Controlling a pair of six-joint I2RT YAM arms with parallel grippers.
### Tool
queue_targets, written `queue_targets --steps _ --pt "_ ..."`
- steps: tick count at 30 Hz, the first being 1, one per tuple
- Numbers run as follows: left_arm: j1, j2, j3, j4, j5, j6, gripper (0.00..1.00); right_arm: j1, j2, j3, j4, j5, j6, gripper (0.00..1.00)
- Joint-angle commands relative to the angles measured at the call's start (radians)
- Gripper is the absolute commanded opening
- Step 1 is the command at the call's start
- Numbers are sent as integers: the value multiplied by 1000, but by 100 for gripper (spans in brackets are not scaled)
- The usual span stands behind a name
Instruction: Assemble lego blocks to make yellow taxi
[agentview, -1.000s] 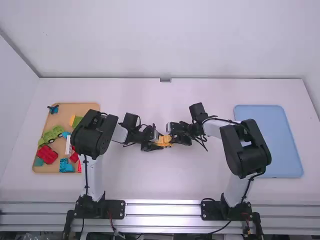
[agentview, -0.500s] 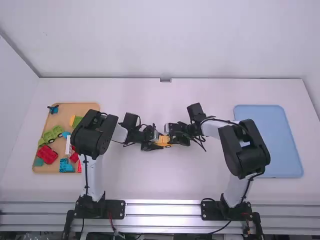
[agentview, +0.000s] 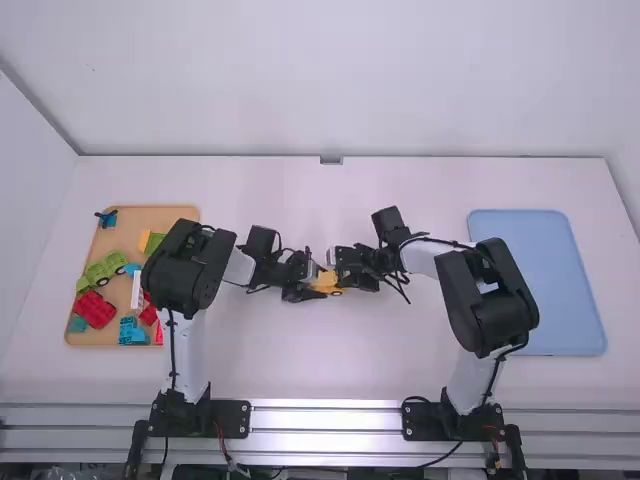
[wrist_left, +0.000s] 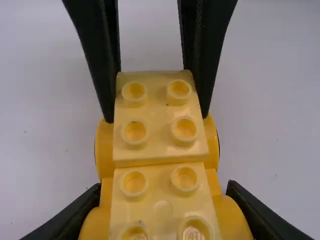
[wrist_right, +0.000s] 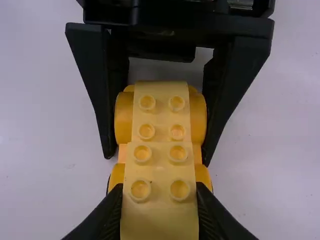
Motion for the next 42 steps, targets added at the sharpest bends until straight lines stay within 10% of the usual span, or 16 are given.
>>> queue_targets --steps 1,12,17,23,30,42 --pt "-8 29 -7 -3 0 11 25 0 21 13 -22 -3 1 13" --pt "-8 29 -7 -4 1 11 26 -1 21 16 -5 -5 23 58" --pt "-8 29 -7 -4 0 11 26 -3 21 17 -6 -5 33 61" --pt "-8 29 -8 -4 0 10 26 -59 20 16 -14 -78 33 54" --pt "-8 29 -6 -3 0 11 26 -100 20 15 -26 -106 21 20" --pt "-8 29 -6 -3 1 11 25 -27 20 15 -53 -38 -49 7"
